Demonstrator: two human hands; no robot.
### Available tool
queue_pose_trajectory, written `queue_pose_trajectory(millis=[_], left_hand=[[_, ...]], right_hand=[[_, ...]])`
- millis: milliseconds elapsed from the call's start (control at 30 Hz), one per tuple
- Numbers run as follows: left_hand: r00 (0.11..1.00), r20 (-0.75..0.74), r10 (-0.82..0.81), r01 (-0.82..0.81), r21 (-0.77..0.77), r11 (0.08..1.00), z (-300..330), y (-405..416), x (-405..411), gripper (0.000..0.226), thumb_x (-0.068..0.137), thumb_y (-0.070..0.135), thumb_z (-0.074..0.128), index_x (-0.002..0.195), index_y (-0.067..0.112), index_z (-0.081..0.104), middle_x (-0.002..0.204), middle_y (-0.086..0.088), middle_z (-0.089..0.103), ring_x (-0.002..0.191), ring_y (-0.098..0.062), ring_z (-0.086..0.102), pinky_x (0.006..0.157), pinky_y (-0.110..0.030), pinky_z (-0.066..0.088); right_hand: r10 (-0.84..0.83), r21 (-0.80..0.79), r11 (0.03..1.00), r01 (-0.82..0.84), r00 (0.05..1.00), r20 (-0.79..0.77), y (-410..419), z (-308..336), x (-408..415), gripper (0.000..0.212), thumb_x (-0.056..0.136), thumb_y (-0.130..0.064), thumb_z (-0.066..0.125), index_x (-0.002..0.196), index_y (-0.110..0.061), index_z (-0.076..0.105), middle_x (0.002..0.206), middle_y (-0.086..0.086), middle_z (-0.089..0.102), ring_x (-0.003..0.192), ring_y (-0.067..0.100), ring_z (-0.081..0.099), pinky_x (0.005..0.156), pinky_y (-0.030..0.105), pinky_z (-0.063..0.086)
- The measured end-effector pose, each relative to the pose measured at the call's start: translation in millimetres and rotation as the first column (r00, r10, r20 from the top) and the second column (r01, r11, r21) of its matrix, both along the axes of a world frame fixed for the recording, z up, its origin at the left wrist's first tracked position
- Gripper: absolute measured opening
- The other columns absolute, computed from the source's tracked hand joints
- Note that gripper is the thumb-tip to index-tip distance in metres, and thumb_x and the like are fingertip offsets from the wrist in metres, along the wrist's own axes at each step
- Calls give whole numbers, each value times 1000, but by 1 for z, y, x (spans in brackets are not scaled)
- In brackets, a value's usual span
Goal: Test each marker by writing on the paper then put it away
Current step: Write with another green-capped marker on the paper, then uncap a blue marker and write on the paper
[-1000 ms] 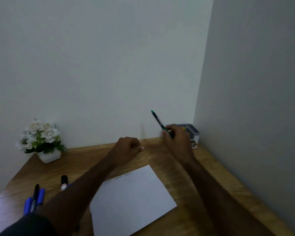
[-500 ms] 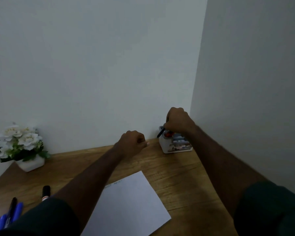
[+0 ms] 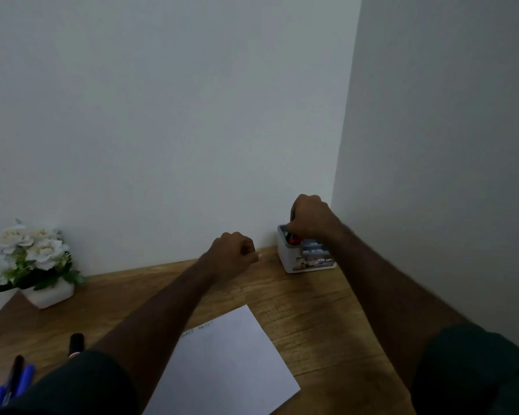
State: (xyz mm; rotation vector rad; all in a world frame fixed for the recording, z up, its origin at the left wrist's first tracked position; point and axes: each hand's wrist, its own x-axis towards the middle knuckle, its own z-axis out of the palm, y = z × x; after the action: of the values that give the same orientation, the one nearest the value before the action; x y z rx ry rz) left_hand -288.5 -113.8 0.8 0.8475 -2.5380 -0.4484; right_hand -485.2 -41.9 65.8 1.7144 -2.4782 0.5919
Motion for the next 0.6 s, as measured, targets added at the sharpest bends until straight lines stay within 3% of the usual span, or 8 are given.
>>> queue_pose_trajectory(millis=[167,267,433,600], left_hand=[[1000,-10,-2,2,-14,1000,8,5,13,28,88,42,64,80,15,69,79,1,69,75,-14,64,73,-35,54],[1000,1,13,-13,-8,1000,12,7,27,28,88,41,64,82,14,70,80,1,70,76,-13,64,73,-33,53],[999,-16,45,-45,6,999,14,17,57,23,89,32,66,78,13,69,76,0,68,70,-11,62,64,-22,46],[997,-18,74,-74,1,997,10,32,111,18,88,27,67,77,13,71,74,2,69,67,-8,61,63,-16,43]], right_hand=[[-17,59,998,15,999,38,3,-14,3,40,74,-41,77,96,-9,72,98,13,73,90,27,69,75,35,58],[-6,-91,996,16,994,107,16,-13,9,37,80,-43,76,98,-10,73,99,6,72,97,23,66,85,35,54],[86,-315,948,-50,991,102,33,-17,50,12,86,-19,66,93,-13,75,96,4,74,82,15,63,71,24,43],[238,-254,946,-201,963,125,30,-46,118,6,84,-22,67,86,-20,72,91,1,72,74,11,60,66,25,48]])
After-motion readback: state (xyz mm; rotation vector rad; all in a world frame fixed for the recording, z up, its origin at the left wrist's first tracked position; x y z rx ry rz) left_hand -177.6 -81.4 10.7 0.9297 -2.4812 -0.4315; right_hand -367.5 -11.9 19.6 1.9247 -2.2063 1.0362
